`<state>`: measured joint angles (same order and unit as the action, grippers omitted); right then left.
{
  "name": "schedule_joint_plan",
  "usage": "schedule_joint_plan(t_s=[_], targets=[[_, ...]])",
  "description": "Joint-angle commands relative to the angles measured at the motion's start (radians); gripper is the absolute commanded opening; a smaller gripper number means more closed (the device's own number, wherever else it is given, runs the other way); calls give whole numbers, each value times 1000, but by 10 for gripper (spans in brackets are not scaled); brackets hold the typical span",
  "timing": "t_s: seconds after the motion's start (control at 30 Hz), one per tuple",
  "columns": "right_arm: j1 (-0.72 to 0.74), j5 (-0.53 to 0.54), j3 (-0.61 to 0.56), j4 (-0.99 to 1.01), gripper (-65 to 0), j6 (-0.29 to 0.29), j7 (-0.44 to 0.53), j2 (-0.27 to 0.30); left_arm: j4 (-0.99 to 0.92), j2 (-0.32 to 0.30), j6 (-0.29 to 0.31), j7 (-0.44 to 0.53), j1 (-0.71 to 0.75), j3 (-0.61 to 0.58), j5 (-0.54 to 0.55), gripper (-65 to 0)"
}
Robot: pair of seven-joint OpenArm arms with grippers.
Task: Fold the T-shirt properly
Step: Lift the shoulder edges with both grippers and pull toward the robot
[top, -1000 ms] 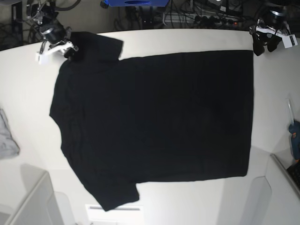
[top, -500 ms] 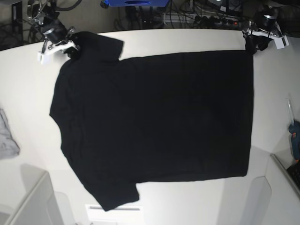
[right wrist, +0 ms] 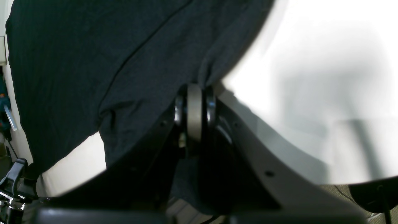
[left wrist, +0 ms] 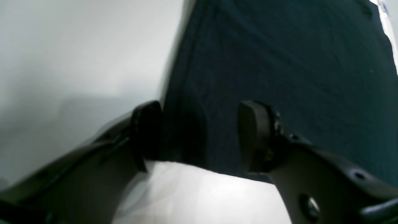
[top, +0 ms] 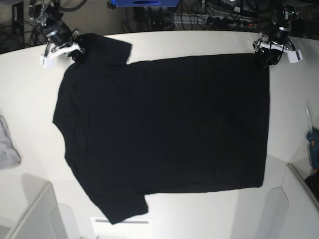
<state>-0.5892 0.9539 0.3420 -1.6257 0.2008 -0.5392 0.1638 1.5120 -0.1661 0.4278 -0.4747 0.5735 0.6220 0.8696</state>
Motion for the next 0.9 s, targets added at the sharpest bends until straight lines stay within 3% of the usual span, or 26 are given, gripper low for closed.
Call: schedule_joint_plan(t_s=[0.0, 0.1, 0.37, 0.87], targets=[[-10, -13, 2, -5, -650, -8, -12, 7, -3, 0, -7, -42, 12, -1, -14, -280], [-10, -13, 2, -5, -650, -8, -12, 7, -8, 0, -7, -42, 12, -1, -14, -293], [-8, -13, -1, -5, -650, -8, -12, 7, -9, 1, -7, -42, -11, -3, -14, -650], [-58, -13, 2, -66, -650, -2, -6, 7, 37, -28, -7, -42, 52, -1, -16, -650]])
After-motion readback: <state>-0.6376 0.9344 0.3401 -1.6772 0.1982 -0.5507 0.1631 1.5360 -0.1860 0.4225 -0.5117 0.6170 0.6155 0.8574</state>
